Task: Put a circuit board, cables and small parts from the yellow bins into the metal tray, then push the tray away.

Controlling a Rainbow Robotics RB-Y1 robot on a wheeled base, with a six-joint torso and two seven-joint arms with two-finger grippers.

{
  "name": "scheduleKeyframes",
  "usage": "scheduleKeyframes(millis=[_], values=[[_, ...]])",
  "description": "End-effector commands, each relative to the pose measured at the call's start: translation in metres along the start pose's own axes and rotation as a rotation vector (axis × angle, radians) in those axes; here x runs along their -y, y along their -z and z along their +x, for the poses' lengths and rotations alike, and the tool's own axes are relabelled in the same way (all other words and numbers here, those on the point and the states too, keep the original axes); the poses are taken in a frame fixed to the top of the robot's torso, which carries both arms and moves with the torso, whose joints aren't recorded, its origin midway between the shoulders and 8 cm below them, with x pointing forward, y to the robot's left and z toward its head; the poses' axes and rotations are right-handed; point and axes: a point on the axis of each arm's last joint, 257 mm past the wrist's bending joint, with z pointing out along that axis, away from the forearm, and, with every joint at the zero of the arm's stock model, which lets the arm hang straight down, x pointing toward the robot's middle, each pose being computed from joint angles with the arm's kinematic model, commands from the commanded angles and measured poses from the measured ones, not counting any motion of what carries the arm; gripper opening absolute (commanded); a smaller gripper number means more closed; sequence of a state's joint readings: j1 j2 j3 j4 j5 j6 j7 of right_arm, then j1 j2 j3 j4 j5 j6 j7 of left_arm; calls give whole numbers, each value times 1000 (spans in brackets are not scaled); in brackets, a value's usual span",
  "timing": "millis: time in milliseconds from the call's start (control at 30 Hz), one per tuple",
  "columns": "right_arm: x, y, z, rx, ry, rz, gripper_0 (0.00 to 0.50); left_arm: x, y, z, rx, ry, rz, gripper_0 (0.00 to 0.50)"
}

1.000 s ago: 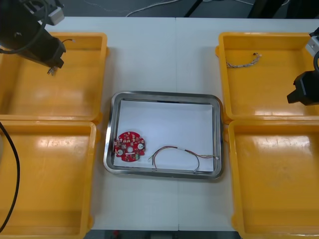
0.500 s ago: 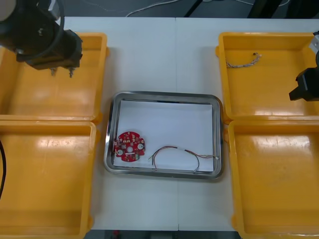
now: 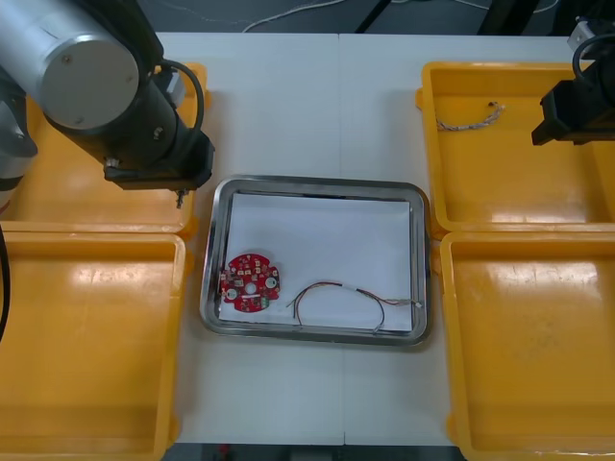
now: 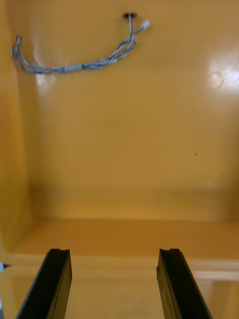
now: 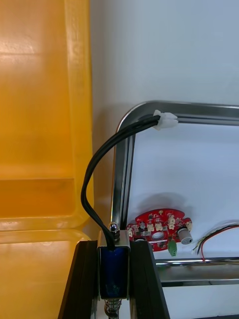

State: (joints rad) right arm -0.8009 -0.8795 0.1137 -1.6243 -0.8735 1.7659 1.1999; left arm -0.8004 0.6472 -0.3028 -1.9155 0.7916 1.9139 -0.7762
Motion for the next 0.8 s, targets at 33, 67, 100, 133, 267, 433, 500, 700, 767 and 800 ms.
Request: scheduleKeyframes(millis=[33, 67, 100, 133, 267, 433, 500, 700, 767, 800], values=[[-1, 5, -38, 104, 14, 30, 500, 18, -4, 0, -2, -22, -30, 0], [1, 2, -43, 121, 13, 39, 500, 23, -7, 0, -9, -27, -32, 0], [0, -2, -46, 132, 11, 42, 500, 27, -8, -1, -15, -25, -32, 0], [3, -5, -51, 149, 13, 55, 500, 33, -11, -1, -24, -25, -30, 0], [8, -15, -65, 206, 18, 95, 500, 55, -17, -5, -47, -23, -24, 0], [8, -27, -81, 260, -2, 100, 500, 77, -24, -10, -69, -22, -27, 0], [7, -31, -88, 284, -8, 99, 500, 82, -27, -10, -80, -24, -29, 0], [8, -48, -109, 356, -48, 97, 500, 79, -43, -6, -105, -90, -75, 0], [7, -56, -116, 378, -65, 93, 500, 75, -50, -1, -123, -99, -93, 0], [7, -59, -120, 390, -74, 92, 500, 75, -53, 1, -131, -104, -103, 0]])
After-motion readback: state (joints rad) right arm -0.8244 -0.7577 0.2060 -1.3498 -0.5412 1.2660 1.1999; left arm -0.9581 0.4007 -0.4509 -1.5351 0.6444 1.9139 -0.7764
